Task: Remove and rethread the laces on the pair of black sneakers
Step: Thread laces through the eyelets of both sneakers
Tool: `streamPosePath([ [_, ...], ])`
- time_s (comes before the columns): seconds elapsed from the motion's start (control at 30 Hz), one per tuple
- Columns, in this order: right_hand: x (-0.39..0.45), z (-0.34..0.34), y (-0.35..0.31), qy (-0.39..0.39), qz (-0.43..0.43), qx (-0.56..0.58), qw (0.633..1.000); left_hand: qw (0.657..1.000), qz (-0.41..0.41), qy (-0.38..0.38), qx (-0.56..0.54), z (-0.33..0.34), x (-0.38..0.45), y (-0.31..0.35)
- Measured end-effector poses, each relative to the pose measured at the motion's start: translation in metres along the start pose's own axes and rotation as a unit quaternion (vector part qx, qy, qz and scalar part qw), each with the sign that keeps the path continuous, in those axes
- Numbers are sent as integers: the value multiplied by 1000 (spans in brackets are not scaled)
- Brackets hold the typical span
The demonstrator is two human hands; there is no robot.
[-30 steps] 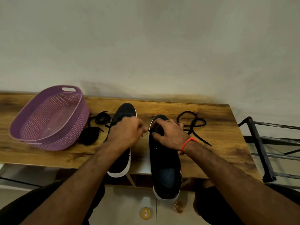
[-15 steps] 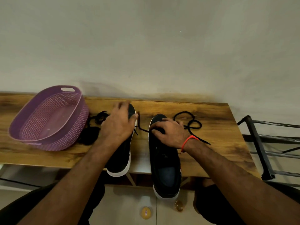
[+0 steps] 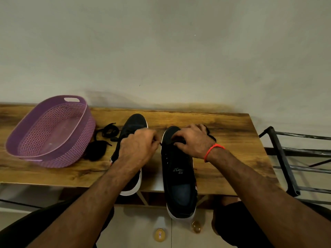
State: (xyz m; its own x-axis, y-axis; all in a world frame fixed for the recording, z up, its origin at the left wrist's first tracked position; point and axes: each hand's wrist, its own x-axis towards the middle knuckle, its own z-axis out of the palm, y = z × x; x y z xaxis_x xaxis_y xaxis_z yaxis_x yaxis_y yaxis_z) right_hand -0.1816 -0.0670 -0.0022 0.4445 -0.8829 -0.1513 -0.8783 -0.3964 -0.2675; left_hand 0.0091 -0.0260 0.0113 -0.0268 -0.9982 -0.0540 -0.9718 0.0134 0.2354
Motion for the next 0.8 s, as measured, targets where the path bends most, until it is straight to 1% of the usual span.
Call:
streamPosePath([
  [0.07, 1, -7, 9, 25, 11, 3, 1000, 997, -25, 69, 0, -13, 2, -7],
  [0.13, 0, -16, 21, 43, 34, 31, 998, 989, -60, 137, -17, -28, 7, -17],
  [0.17, 0, -21, 27, 43, 49, 62, 996, 983, -77, 164, -26, -35, 9, -22],
  [0.23, -3, -34, 36, 36, 78, 149, 985, 977, -93, 191, -33, -43, 11, -32],
  [0.3, -8, -45, 38, 49, 98, 270, 956, 982, -64, 176, -30, -40, 13, -39],
  [0.37, -11, -53, 36, 53, 120, 402, 906, 989, 12, 138, 50, -27, 13, -39],
  [0.4, -11, -55, 34, 46, 125, 452, 882, 986, 52, 121, 98, -19, 14, -36],
  [0.43, -11, -56, 32, 38, 121, 491, 862, 984, 81, 105, 120, -13, 12, -29],
  [0.47, -12, -56, 29, 27, 106, 518, 848, 986, 99, 91, 103, -8, 11, -19],
  [0.5, -12, -55, 27, 15, 83, 538, 839, 989, 112, 80, 54, -4, 8, -7],
  [0.53, -12, -54, 23, 0, 57, 554, 831, 990, 120, 71, -24, 1, 4, 4],
  [0.57, -13, -53, 19, -17, 31, 569, 822, 984, 118, 58, -122, 5, -1, 14],
  [0.6, -14, -53, 15, -31, 8, 584, 811, 967, 103, 33, -229, 8, -5, 24],
  [0.63, -15, -54, 11, -40, -10, 599, 800, 941, 77, -4, -329, 10, -8, 32],
  [0.67, -15, -53, 8, -42, -19, 613, 789, 912, 48, -35, -406, 11, -11, 40],
  [0.73, -15, -52, 4, -33, -11, 636, 771, 854, -10, -75, -514, 10, -15, 48],
  [0.8, -15, -51, 6, -24, 5, 644, 765, 782, -59, -118, -610, 6, -16, 49],
])
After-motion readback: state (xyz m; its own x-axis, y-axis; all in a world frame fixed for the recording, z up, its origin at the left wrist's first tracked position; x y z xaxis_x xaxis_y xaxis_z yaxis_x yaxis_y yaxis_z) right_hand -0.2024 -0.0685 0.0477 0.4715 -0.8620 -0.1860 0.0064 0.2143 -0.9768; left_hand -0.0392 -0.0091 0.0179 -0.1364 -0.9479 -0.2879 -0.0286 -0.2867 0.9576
